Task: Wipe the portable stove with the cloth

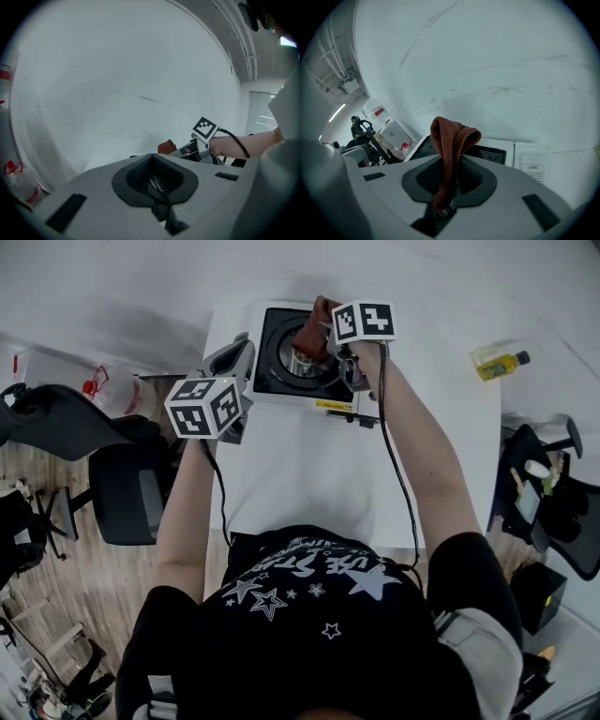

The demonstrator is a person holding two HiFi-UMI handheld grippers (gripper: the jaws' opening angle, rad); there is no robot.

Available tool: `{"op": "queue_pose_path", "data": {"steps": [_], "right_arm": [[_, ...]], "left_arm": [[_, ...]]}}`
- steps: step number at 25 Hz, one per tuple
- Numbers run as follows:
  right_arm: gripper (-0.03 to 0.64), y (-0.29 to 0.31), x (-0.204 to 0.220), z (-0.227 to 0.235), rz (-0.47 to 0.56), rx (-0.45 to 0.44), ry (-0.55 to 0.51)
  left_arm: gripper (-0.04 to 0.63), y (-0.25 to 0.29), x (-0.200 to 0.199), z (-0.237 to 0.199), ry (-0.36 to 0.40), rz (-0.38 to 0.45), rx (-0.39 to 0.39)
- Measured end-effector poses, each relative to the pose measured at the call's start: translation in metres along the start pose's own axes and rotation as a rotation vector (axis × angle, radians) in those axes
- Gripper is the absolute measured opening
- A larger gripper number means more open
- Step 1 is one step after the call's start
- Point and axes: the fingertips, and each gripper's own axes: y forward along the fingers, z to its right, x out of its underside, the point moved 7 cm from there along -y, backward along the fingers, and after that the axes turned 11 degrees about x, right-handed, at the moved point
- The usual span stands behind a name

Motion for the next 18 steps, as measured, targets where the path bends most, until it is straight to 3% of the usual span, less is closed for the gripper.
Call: {"op": "queue_pose_path", "data": {"steps": [18], "right_arm": [[0.066,-0.039,0.024,0.088,0.026,0.039,0.108]], "left_arm": [[0.008,0.045,-0.003,0.047,0.03,-0.022,0.059]]}}
